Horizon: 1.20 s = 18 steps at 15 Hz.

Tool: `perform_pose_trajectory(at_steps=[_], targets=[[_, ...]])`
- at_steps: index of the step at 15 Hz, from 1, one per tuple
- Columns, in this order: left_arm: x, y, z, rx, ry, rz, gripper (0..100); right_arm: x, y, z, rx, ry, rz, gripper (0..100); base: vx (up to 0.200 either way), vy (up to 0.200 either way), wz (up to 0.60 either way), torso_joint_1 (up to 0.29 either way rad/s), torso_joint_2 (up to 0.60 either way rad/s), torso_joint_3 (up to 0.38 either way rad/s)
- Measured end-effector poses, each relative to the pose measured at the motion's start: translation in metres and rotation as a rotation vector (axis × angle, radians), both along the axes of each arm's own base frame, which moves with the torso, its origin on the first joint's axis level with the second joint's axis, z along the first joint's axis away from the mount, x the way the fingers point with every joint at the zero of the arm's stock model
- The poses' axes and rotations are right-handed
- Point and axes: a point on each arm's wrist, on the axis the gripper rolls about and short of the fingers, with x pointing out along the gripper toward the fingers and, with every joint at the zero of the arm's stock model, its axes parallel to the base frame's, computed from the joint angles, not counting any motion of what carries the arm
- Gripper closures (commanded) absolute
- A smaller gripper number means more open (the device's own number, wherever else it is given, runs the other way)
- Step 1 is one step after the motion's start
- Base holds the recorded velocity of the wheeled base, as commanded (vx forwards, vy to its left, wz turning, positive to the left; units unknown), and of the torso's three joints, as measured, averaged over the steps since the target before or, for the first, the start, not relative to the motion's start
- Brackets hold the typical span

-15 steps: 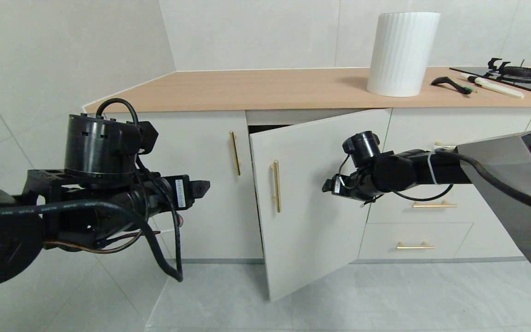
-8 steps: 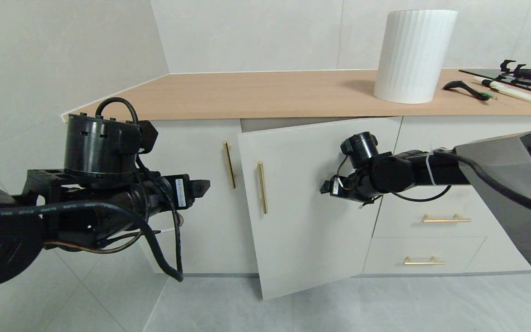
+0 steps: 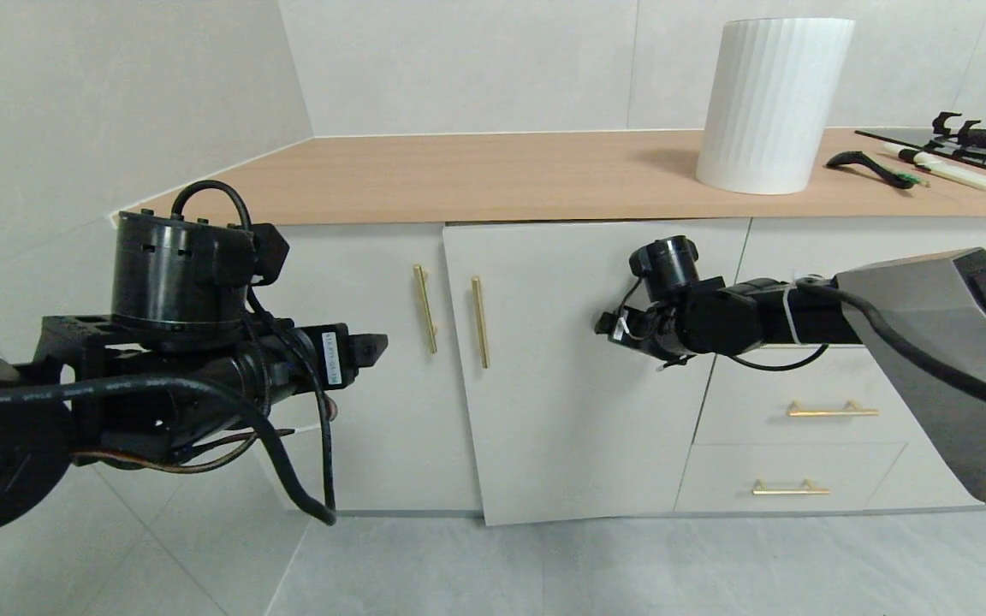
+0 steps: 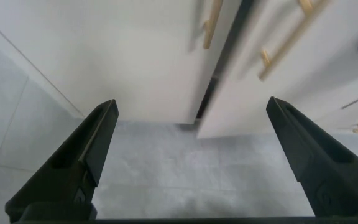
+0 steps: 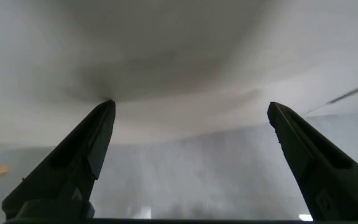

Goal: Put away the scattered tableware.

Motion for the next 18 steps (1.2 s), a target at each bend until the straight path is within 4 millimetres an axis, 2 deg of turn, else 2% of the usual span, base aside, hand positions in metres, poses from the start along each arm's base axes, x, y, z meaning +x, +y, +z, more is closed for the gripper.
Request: perform_pose_trajectory(at_steps=[8,11,13,15,18], targets=[[0.0,0.0,0.001,-0.001,-0.002,0.0,0,0.013,0.001,-0.003,0.02,-0.061,-0.072,0,0.0,0.0,0.0,0.0,0.0,0.0],[-0.003,0.002,0.002,-0.003,-0.008,-0.002,0,0.008,-0.004,0.007,0.011,-0.072,-0.098,0,0.0,0.0,0.0,0.0,0.0,0.0],[-0.009,0.004,0.011,-0.019,-0.058,-0.005,0,-0.007,-0.012,0.02,0.0,-0.07,-0.114,0,0.0,0.0,0.0,0.0,0.0,0.0],[-0.019,0.009,0.019,-0.023,-0.09,-0.008,0,-0.032,-0.022,0.042,-0.009,-0.069,-0.113,0,0.0,0.0,0.0,0.0,0.0,0.0],[-0.054,0.026,0.019,-0.009,-0.115,-0.01,0,-0.086,-0.047,0.079,-0.025,-0.087,-0.134,0,0.0,0.0,0.0,0.0,0.0,0.0]])
